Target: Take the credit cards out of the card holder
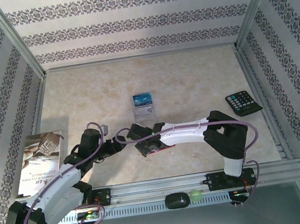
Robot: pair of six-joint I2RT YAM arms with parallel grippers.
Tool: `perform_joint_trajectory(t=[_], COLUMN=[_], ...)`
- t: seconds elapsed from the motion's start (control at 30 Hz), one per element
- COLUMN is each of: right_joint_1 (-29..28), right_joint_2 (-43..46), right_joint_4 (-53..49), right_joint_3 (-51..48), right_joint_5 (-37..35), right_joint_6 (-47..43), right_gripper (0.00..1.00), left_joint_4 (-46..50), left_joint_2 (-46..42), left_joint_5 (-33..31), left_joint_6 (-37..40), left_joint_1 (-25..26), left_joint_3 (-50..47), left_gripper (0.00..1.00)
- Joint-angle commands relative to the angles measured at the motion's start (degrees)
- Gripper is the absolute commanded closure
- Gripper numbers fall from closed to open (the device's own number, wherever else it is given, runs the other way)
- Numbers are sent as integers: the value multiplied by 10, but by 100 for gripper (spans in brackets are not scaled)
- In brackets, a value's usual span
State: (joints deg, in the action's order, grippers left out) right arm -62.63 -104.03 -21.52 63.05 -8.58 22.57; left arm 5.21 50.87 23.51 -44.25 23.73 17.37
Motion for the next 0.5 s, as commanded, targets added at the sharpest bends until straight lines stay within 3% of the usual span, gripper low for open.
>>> perform_joint_trajectory(t=[0.0,0.3,0.47], right_joint_1=[2,22,25], right_joint_2=[31,100,116], right_joint_4=[66,232,265], right_joint_3=[-19,-121,-150], right_joint_5=[18,69,68], right_joint_6=[9,80,110], right_gripper=[100,100,100], left_joint_4=[-63,-160,-207], left_joint_2=[23,111,175], left_joint_5=[-13,-40,-54], left_joint_6=[-13,-39,-43], left_joint_1=[34,89,117], left_joint_3=[13,17,30], left_gripper=[38,70,86])
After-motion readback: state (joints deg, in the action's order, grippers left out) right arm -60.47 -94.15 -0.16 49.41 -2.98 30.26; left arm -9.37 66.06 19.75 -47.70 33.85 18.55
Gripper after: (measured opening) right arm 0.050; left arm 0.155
